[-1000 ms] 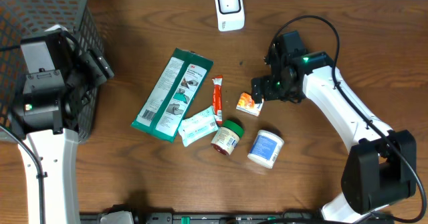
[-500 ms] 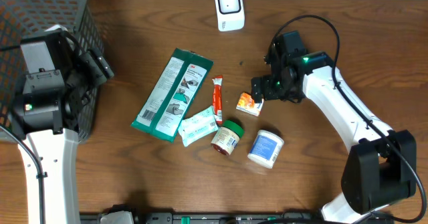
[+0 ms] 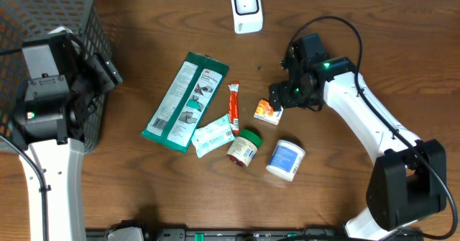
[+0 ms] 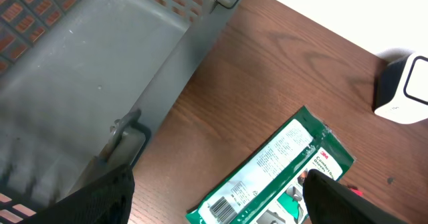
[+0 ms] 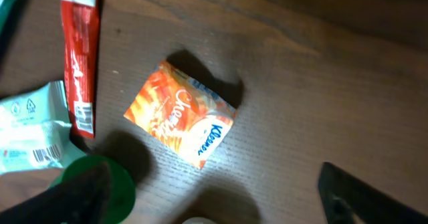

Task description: Scan the item barcode

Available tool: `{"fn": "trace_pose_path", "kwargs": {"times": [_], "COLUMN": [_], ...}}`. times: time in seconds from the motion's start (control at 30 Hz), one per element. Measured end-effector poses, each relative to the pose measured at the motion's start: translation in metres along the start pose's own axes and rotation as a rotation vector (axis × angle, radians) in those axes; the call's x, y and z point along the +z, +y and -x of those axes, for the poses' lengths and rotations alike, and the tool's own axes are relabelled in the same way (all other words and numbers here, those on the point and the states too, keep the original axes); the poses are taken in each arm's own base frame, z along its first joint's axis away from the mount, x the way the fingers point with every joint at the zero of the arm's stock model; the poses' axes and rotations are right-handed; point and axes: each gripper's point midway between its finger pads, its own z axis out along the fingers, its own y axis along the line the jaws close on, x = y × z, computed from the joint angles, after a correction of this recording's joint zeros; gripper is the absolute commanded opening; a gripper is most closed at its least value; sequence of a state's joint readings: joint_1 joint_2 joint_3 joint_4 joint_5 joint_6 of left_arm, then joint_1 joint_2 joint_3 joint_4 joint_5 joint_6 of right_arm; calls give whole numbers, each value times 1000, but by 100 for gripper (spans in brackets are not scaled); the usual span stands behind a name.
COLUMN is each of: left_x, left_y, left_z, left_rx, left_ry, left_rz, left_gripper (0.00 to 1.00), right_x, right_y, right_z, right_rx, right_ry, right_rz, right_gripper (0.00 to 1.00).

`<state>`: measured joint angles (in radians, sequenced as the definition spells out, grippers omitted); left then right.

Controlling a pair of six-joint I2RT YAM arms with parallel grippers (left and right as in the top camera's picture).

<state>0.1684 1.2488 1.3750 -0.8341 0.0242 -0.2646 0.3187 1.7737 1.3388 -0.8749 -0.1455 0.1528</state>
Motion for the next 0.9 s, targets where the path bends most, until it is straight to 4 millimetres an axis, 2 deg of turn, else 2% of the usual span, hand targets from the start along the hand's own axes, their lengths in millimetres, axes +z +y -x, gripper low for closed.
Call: {"fn": "trace_pose_path", "kwargs": {"times": [0.03, 0.1, 0.23, 0.27, 0.3, 0.37, 0.4, 0.47, 0.5, 0.53, 0.7, 0.9], "left_x": [0, 0, 0, 0, 0, 0, 0, 0, 0, 0, 0, 0], "left_y": [0, 0, 0, 0, 0, 0, 0, 0, 0, 0, 0, 0], "left_z": [0, 0, 0, 0, 0, 0, 0, 0, 0, 0, 0, 0], "left_rx": [0, 0, 0, 0, 0, 0, 0, 0, 0, 0, 0, 0], "left_ry": [0, 0, 0, 0, 0, 0, 0, 0, 0, 0, 0, 0], "left_rz": [0, 0, 0, 0, 0, 0, 0, 0, 0, 0, 0, 0], "left_gripper": [83, 83, 83, 83, 83, 83, 83, 83, 83, 83, 83, 83], "right_x": [0, 1, 2, 2, 3, 3, 3, 3, 3, 3, 0, 3], "right_y": [2, 9, 25, 31, 36, 42, 47, 51, 53, 53, 50, 38], "right_z": [1, 3, 10, 11, 11, 13, 13, 14, 12, 9, -5, -2], "right_rx": [-8, -61, -135, -167, -199, -255, -297, -329, -347, -357, -443, -500], "right_ry": [-4, -16, -52, -58, -64, -77, -82, -88, -83, -69, -13, -17], "right_rz": [5, 25, 44, 49, 53, 59, 64, 73, 81, 85, 82, -17], "right_gripper": [68, 42, 10, 15, 28, 40, 41, 32, 24, 24, 38, 39]}}
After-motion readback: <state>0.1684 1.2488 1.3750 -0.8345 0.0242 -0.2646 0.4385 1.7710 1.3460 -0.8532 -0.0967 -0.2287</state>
